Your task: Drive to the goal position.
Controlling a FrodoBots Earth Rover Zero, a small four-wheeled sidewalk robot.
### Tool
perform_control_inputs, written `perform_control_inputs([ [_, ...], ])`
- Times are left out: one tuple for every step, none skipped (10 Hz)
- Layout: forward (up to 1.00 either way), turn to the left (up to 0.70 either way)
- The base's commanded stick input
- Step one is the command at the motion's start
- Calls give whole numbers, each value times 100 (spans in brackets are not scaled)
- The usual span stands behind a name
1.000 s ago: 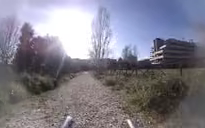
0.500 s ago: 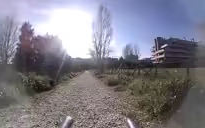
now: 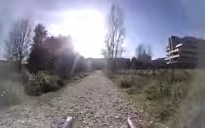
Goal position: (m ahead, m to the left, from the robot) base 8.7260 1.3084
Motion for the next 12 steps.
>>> perform_control_inputs([
  [50, 0],
  [50, 0],
  [50, 0],
  [50, 0],
  [50, 0],
  [50, 0],
  [50, 0],
  [50, 0],
  [50, 0],
  [50, 0],
  [50, 0],
  [50, 0],
])
